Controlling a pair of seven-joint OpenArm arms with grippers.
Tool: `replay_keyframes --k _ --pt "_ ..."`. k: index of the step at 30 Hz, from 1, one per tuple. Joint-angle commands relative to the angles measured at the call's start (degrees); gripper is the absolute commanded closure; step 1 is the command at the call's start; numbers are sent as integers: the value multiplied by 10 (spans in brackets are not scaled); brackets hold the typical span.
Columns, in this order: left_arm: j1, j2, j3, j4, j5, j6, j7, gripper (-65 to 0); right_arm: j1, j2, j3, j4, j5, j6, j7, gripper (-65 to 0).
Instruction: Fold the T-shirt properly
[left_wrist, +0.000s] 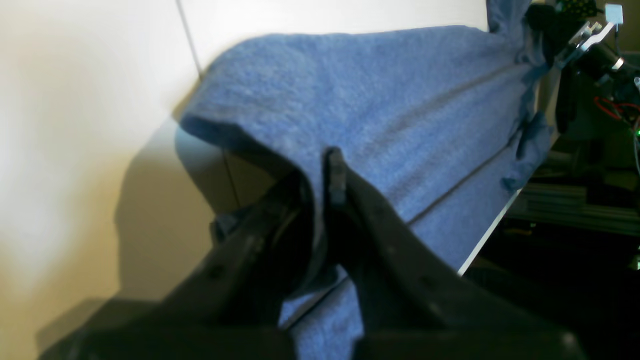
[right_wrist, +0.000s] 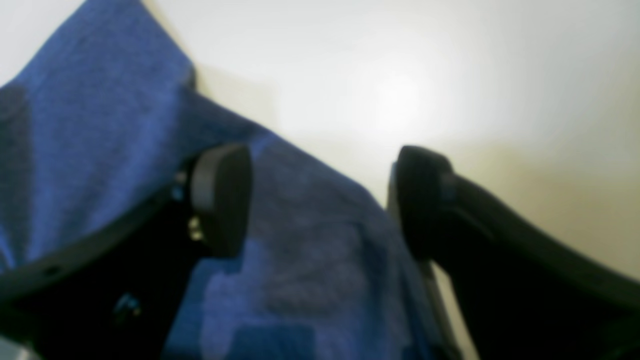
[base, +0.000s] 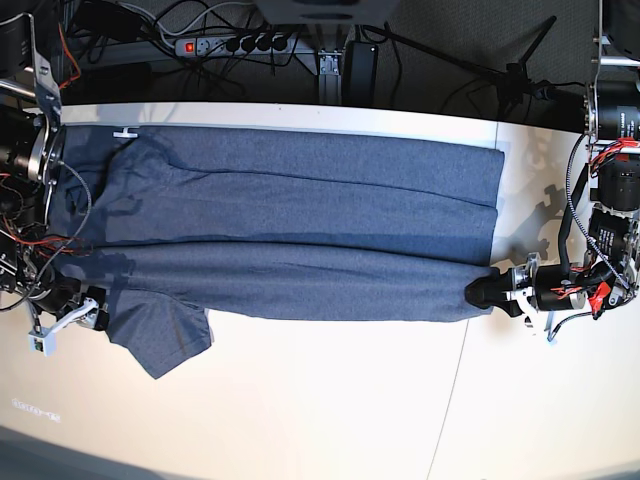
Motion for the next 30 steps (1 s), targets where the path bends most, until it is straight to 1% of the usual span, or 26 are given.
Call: replay_keyframes --k 1,3,6,9,11,13,16,24,30 --pt "-17 -9 -4 9 -12 -22 -4 0 23 11 -5 9 -8 -1 11 -443" --pt "-17 -9 -4 9 -12 -22 -4 0 29 11 -29 9 -20 -2 10 -443" --pt "-17 -9 -4 9 -12 -22 -4 0 31 11 -87 9 -30 -2 10 -443" --pt "-17 -9 -4 9 -12 -22 -4 0 29 11 -137 9 -29 -2 8 -443" --pt "-17 -9 -4 9 -13 -22 -4 0 29 11 -156 9 -17 -2 -1 -443" --pt "-17 -9 -4 9 -15 -22 -4 0 28 9 -165 8 7 -2 -14 -443" --pt "-17 -8 -4 9 -14 -22 -4 0 28 1 -165 9 2 -2 -21 -443" --pt "-17 -10 -4 10 -14 -22 -3 0 49 -1 -165 33 11 -1 -21 -443" --pt "-17 -11 -4 10 -14 -22 0 0 54 -14 -165 33 17 -1 -31 -443"
